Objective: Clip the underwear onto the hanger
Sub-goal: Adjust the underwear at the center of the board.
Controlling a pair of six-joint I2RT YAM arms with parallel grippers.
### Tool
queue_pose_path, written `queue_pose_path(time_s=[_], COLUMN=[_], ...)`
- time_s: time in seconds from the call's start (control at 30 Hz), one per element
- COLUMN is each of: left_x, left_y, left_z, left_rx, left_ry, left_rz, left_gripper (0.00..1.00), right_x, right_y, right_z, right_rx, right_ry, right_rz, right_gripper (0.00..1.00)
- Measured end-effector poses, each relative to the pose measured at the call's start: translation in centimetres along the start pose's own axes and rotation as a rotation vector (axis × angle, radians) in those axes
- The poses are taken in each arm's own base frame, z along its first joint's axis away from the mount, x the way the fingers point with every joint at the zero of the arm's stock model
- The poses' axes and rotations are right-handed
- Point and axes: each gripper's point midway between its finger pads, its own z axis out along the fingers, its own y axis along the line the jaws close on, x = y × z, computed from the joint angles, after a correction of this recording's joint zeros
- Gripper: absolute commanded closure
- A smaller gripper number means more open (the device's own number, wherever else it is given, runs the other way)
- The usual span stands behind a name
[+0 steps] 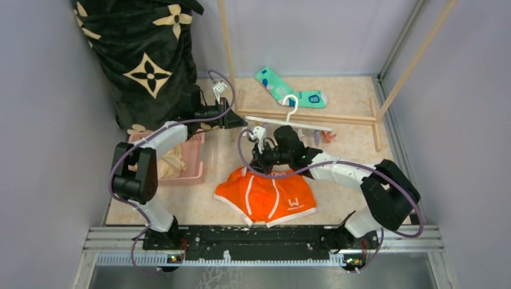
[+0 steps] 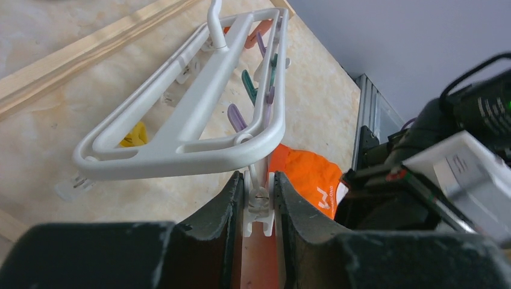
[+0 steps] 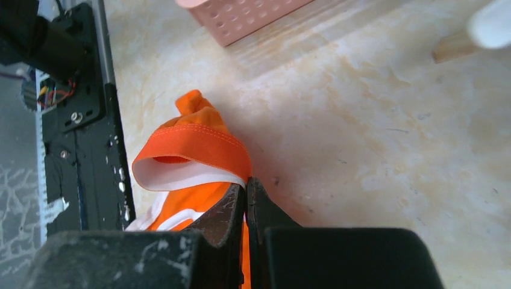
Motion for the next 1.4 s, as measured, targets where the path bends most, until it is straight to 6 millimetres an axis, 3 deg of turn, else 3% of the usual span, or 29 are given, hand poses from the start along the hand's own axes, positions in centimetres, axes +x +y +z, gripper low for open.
queue_pose_path(time_s=[0.23,0.57,0.7,0.93,1.07,1.2,1.4], left_x=[0.8,0.7,1.2,1.2,1.4,1.3,1.5], left_y=[-2.0,-2.1,-1.1,0.4,0.7,0.5,-1.0], left_z=[0.2,0.0,-0.1,-0.2,-0.3,-0.2,0.2], left_rx=[0.054,0.028,-0.029,-0.115,-0.127,-0.113,-0.004], left_ry=[0.015,0.006,0.017,0.030,0.037,0.036,-0.016], left_rz=[0.070,0.129,0.117,0.121,0.119,0.124,0.130], left_gripper=[1.00,1.00,1.00,1.00,1.00,1.00,1.00], right_x=[-0.5,-4.4,-3.2,4.1,5.7,6.0,2.4], right_y=[-1.6,-3.6,-3.7,-3.6,-3.8,-3.7,-2.6], right_z=[-1.1,-2.2,-2.6,-3.4,-3.0,-2.5,-1.3], right_rx=[0.052,0.176,0.194,0.235,0.234,0.209,0.073], right_ry=[0.010,0.127,0.245,0.469,0.464,0.414,0.262], right_rz=[0.085,0.144,0.199,0.308,0.310,0.272,0.118], right_gripper=[1.00,1.00,1.00,1.00,1.00,1.00,1.00])
